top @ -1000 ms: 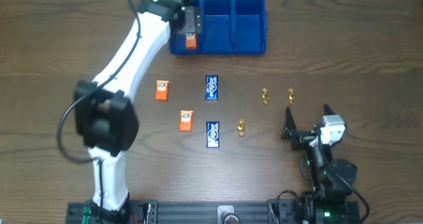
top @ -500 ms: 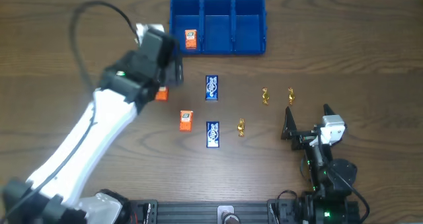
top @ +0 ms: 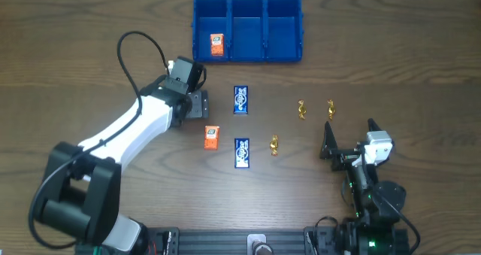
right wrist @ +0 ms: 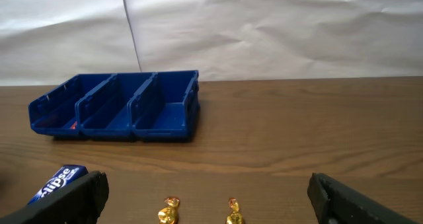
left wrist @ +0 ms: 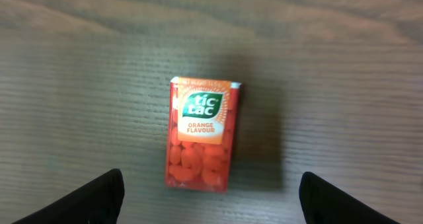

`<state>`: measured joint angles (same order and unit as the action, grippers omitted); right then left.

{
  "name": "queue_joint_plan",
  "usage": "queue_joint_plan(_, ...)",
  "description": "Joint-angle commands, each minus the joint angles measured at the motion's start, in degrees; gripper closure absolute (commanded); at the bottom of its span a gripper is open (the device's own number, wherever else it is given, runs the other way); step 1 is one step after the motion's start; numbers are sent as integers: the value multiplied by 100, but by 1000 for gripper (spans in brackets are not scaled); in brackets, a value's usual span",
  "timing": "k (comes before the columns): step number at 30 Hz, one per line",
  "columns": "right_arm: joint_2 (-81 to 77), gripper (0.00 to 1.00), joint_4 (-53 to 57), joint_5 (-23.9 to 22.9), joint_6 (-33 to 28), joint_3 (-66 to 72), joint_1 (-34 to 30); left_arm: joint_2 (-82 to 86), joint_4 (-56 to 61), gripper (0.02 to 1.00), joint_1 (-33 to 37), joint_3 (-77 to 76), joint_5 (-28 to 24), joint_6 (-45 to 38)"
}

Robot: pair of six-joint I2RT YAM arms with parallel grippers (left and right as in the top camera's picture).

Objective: Sort Candies Into Trays

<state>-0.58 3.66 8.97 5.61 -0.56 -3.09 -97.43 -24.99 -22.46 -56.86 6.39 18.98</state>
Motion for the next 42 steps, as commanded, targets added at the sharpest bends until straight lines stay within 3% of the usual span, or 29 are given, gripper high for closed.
queue_joint_plan(1,39,1,24,-33,33,11,-2,-304,63,154,221,-2,-289,-234)
queue_joint_plan(11,39,1,24,-35,33,11,-2,-678,326,194,258,-2,-350,-291)
queue_joint_plan(17,39,3,24,-35,33,11,-2,-702,321,286,391,0,-470,-293)
queue_joint_plan(23,39,1,24,-35,33,11,-2,-706,326,555,417,0,-603,-358)
queue_joint_plan(28,39,1,24,-35,33,11,-2,-706,326,706,417,0,-627,-358)
queue_joint_plan(35,39,3,24,-33,33,11,-2,28,319,730,286,-9,-656,-168)
queue_joint_plan(42,39,1,24,-33,33,11,-2,1860,68,711,-470,-1064,564,50)
